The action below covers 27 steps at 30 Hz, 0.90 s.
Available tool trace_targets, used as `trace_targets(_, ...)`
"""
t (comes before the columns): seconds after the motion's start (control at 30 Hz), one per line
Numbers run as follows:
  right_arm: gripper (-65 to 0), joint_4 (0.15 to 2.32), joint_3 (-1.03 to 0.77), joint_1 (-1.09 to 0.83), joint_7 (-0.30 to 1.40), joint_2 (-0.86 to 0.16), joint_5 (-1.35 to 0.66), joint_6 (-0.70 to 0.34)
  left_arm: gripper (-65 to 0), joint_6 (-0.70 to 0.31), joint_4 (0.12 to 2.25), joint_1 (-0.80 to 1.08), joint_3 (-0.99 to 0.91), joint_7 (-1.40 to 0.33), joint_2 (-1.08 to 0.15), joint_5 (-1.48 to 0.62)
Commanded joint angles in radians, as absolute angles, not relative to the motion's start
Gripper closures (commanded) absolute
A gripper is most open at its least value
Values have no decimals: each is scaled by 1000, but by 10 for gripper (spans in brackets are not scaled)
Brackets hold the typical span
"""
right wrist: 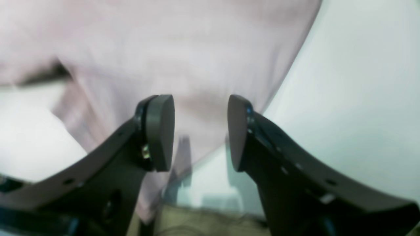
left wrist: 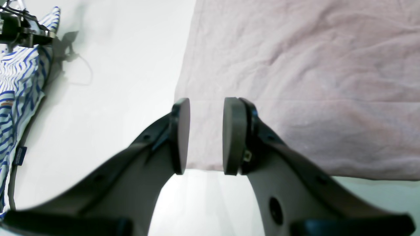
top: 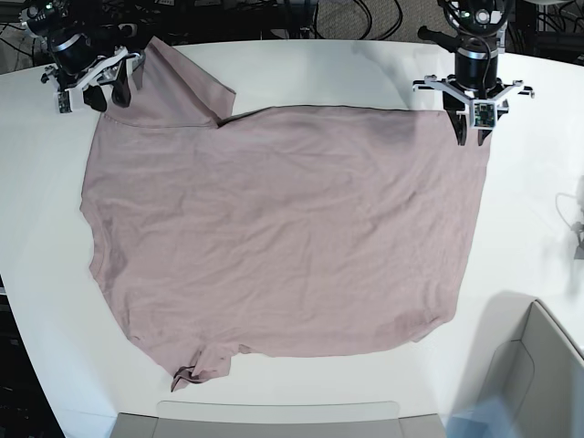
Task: Fold the T-shirt properly
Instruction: 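Move both grippers down to the shirt's shoulder corners, then close both grippers on the shoulder corners of the pink shirt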
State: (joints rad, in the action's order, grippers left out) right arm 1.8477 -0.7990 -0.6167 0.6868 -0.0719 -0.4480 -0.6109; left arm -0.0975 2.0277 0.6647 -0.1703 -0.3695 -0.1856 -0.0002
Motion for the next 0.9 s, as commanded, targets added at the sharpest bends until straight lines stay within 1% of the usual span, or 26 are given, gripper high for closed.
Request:
trace_targets(0.0, -271, 1825, -820, -621, 665, -84, -475, -616, -170, -91, 2043, 674, -176, -348, -189, -1)
trace_targets(0.1, -271, 1718, -831, -624, 665, -93, -576, -616, -170, -91, 2043, 674, -176, -348, -189, -1)
trace_targets(0.2, -269, 1632, -825, -642, 665, -130, -661, -616, -170, -91, 2043, 674, -174, -348, -189, -1)
trace_targets(0.4, -269, 1578, -814, -634, 665, -147, -687, -618, -170, -91, 2043, 674, -174, -348, -189, -1)
trace_targets(0.47, -269, 1578, -776, -634, 665, -147, -687, -618, -170, -91, 2043, 674, -174, -348, -189, -1)
trace_targets(0.63, -269, 1557, -711, -633, 674, -124, -688, -615, -170, -91, 2043, 674, -174, -349, -186, -1)
trace_targets(0.73, -269, 1520, -705, -608, 731, -93, -688, -616, -170, -91, 2041, 674, -174, -355, -186, -1)
trace_targets(0.83, -269, 1501, -705, -605, 745, -73, -690, -618, -170, -91, 2041, 668, -174, -409, -186, -10)
trace_targets(0.87, -269, 1501, -705, -605, 745, -67, -697, -618, -171, -93, 2041, 665, -176, -438, -186, -44)
